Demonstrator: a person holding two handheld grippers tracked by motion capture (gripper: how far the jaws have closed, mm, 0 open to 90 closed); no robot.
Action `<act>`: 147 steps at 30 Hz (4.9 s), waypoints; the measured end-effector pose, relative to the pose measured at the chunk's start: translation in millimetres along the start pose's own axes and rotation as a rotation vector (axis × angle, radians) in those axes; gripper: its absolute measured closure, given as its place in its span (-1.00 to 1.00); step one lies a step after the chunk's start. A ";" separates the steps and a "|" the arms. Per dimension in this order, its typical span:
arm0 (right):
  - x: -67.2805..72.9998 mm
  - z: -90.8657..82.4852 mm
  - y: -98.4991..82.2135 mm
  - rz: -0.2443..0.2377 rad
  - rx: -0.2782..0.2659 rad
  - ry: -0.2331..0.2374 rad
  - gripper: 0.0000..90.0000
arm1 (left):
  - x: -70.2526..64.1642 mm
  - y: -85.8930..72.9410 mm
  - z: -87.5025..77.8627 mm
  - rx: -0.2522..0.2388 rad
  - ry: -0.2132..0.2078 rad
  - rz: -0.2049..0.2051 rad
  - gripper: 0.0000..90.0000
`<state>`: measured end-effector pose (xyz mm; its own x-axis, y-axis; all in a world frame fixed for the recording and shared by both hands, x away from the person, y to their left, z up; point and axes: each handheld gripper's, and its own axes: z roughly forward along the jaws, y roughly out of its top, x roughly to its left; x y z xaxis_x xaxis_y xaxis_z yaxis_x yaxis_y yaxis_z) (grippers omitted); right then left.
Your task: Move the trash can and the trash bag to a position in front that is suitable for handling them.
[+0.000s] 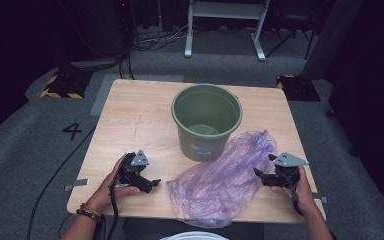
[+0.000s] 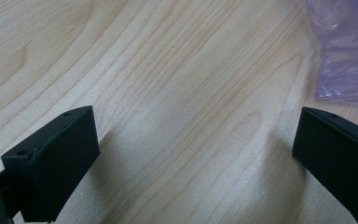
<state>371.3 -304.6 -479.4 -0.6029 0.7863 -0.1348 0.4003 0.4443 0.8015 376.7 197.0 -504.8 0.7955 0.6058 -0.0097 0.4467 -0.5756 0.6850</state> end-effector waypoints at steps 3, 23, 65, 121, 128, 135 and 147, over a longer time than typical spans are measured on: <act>-13.3 2.6 -6.0 0.054 0.007 -0.030 -0.54 | 0.0 0.0 0.0 0.000 -0.001 -0.001 -1.00; 8.0 27.9 -7.4 0.079 0.092 0.066 -0.52 | 0.0 0.0 0.0 0.000 -0.001 0.000 -1.00; 4.4 39.4 -0.2 0.126 0.101 0.055 -0.53 | -0.1 -0.1 0.0 0.000 -0.001 -0.001 -1.00; 0.8 -2.8 18.0 0.091 -0.189 0.084 0.98 | 0.4 0.2 0.4 -0.001 -0.004 0.002 -1.00; 1.0 -17.3 29.7 0.080 -0.269 0.071 0.98 | 0.4 0.2 0.4 -0.001 -0.004 0.002 -1.00; 2.6 -22.5 40.4 0.046 -0.300 0.060 0.98 | 0.5 0.4 0.5 -0.001 -0.004 0.003 -1.00; 0.2 -29.2 47.8 0.030 -0.345 0.074 0.98 | 0.4 0.4 0.5 -0.001 -0.003 0.002 -1.00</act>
<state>370.1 -295.8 -424.1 -0.6477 0.7582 -0.0757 0.1694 0.2402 0.9558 377.4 196.7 -504.9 0.7976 0.6031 -0.0110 0.4452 -0.5763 0.6854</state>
